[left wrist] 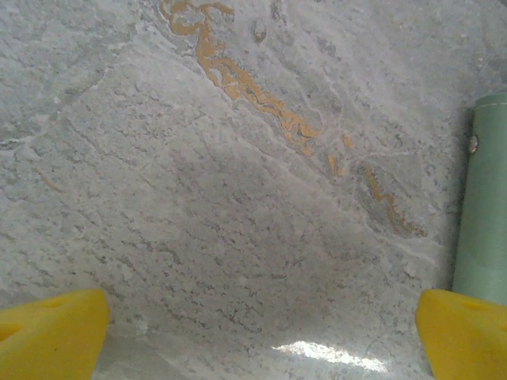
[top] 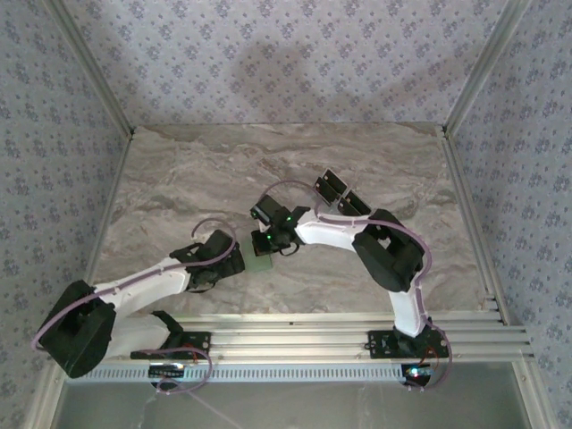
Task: Put the credit cards into the card holder
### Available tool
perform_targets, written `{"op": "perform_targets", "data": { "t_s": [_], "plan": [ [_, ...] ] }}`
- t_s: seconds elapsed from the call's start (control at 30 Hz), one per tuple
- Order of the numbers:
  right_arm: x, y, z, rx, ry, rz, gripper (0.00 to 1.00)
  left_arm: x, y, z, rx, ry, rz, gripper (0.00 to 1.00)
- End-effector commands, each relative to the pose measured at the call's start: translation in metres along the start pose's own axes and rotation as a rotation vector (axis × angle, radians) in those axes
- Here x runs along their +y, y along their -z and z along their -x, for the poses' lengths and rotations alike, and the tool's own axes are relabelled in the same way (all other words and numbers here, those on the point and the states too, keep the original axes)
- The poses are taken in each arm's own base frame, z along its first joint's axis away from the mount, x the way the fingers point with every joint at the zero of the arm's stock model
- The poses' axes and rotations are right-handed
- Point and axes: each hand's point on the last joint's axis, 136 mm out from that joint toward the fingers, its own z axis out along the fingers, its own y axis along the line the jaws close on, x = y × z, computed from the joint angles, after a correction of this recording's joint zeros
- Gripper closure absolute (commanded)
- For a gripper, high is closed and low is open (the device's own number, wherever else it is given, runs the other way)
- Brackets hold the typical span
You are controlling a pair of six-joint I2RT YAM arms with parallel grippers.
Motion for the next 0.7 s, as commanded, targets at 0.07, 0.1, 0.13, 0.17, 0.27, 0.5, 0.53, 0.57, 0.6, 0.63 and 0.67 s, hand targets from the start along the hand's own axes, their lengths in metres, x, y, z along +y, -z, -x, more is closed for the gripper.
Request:
{"op": "perform_targets", "data": {
  "t_s": [0.07,0.1,0.13,0.17,0.27,0.5,0.53,0.57,0.6,0.63,0.67],
  "plan": [
    [-0.038,-0.017,-0.071,0.188,0.022,-0.171,1.0,-0.002,-0.001,0.001,0.0,0.01,-0.002,0.01],
    [-0.039,-0.018,-0.074,0.191,0.025,-0.18,1.0,-0.001,-0.001,0.001,0.0,0.011,-0.002,0.01],
    [-0.041,-0.019,-0.078,0.195,0.027,-0.19,1.0,-0.001,-0.001,0.002,-0.003,0.011,-0.003,0.01],
    [-0.042,-0.02,-0.081,0.196,0.029,-0.2,1.0,-0.001,-0.001,0.002,-0.004,0.012,-0.002,0.01],
    [-0.047,-0.024,-0.092,0.208,0.036,-0.233,1.0,-0.001,0.0,0.002,-0.005,0.014,-0.002,0.01],
    [-0.07,-0.036,-0.125,0.255,0.041,-0.338,1.0,-0.001,0.001,0.003,-0.009,0.017,-0.002,0.01],
    [-0.073,-0.038,-0.129,0.261,0.035,-0.345,1.0,-0.001,0.001,0.003,-0.01,0.018,-0.001,0.01],
    [-0.076,-0.04,-0.132,0.266,0.032,-0.352,1.0,0.0,0.001,0.003,-0.01,0.018,0.0,0.01],
    [-0.079,-0.042,-0.137,0.274,0.034,-0.356,1.0,0.0,0.002,0.004,-0.012,0.018,-0.001,0.01],
    [-0.081,-0.044,-0.14,0.274,0.012,-0.363,1.0,0.0,0.002,0.004,-0.011,0.019,0.0,0.01],
    [-0.084,-0.045,-0.144,0.277,0.006,-0.372,1.0,0.001,0.002,0.004,-0.013,0.018,0.001,0.01]
  ]
}}
